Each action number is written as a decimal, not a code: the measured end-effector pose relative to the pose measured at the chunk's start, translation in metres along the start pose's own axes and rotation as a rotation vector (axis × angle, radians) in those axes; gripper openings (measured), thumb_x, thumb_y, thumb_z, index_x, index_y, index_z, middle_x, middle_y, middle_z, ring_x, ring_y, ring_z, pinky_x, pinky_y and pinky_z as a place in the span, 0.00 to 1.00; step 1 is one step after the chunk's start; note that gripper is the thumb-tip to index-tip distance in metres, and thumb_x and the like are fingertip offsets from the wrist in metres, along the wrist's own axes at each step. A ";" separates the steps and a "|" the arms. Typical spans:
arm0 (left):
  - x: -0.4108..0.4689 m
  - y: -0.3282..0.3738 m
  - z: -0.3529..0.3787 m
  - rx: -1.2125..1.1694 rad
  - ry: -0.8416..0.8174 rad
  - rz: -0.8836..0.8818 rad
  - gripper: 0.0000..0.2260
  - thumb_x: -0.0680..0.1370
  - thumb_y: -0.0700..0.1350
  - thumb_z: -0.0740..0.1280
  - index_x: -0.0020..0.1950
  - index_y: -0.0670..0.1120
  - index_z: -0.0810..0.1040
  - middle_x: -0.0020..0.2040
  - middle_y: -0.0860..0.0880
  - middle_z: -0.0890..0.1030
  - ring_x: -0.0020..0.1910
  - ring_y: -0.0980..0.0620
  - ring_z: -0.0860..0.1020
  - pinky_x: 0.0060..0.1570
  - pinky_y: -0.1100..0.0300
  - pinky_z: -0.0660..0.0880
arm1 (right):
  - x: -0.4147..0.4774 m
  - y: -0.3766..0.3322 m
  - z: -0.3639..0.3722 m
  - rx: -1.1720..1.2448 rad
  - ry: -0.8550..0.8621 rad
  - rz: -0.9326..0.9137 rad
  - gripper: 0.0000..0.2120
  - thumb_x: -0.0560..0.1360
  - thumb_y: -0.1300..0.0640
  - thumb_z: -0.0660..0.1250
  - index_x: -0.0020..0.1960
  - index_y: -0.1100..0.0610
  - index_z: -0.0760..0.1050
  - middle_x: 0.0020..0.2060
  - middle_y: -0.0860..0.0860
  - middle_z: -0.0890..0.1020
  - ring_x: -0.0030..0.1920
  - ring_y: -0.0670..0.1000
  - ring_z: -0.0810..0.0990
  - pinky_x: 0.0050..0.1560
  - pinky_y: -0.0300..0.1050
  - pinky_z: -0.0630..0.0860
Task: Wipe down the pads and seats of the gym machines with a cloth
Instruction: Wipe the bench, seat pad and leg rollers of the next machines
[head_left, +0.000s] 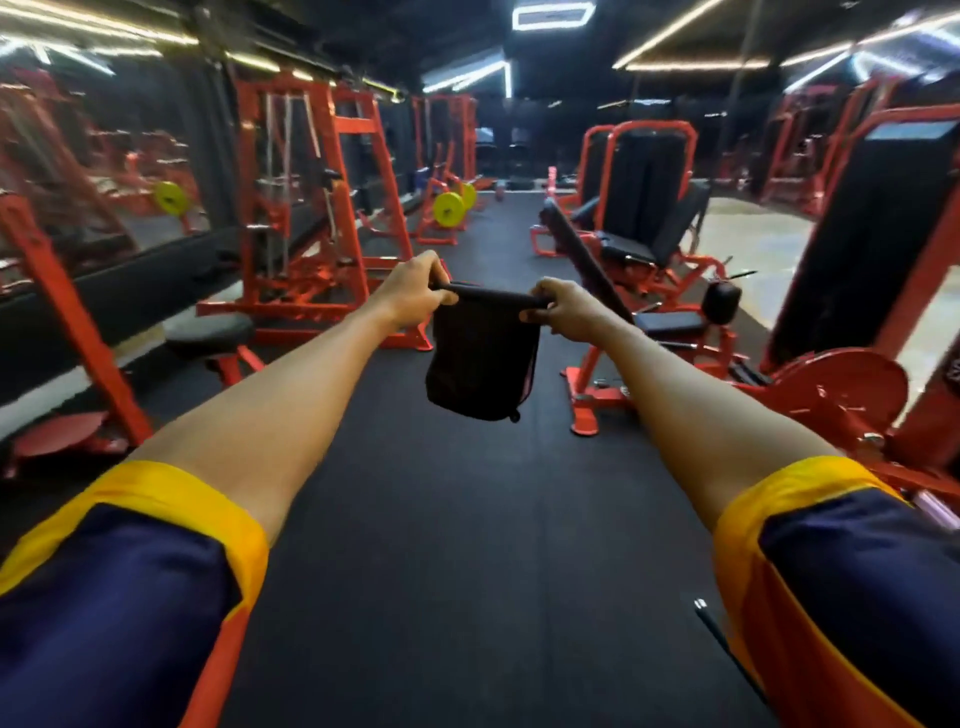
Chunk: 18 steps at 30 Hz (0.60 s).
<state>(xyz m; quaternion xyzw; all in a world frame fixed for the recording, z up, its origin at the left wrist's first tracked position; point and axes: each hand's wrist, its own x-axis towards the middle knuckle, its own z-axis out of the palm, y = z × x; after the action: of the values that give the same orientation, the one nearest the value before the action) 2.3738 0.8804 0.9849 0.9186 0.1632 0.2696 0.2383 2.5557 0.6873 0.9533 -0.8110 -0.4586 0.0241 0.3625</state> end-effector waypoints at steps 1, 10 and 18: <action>0.028 -0.011 0.003 -0.031 -0.019 0.019 0.11 0.75 0.41 0.75 0.46 0.48 0.73 0.39 0.54 0.76 0.38 0.55 0.74 0.38 0.62 0.69 | 0.020 0.004 0.001 0.000 0.040 0.028 0.10 0.75 0.56 0.76 0.49 0.53 0.75 0.41 0.48 0.78 0.44 0.52 0.78 0.50 0.55 0.80; 0.170 -0.075 0.093 -0.153 -0.116 0.106 0.10 0.75 0.42 0.75 0.48 0.46 0.74 0.40 0.53 0.77 0.39 0.54 0.75 0.38 0.64 0.68 | 0.120 0.093 0.008 -0.052 0.091 0.179 0.10 0.75 0.55 0.76 0.51 0.51 0.76 0.41 0.47 0.79 0.42 0.49 0.79 0.47 0.47 0.75; 0.316 -0.090 0.201 -0.231 -0.227 0.145 0.09 0.76 0.41 0.74 0.49 0.46 0.74 0.41 0.53 0.76 0.39 0.57 0.74 0.37 0.68 0.67 | 0.213 0.208 -0.009 -0.085 0.140 0.294 0.08 0.75 0.54 0.75 0.48 0.50 0.76 0.42 0.49 0.80 0.40 0.49 0.78 0.43 0.49 0.77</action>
<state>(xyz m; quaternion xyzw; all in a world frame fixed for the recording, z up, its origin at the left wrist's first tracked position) 2.7270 1.0207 0.9205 0.9191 0.0364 0.1975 0.3391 2.8330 0.7787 0.8959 -0.8837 -0.3091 0.0010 0.3515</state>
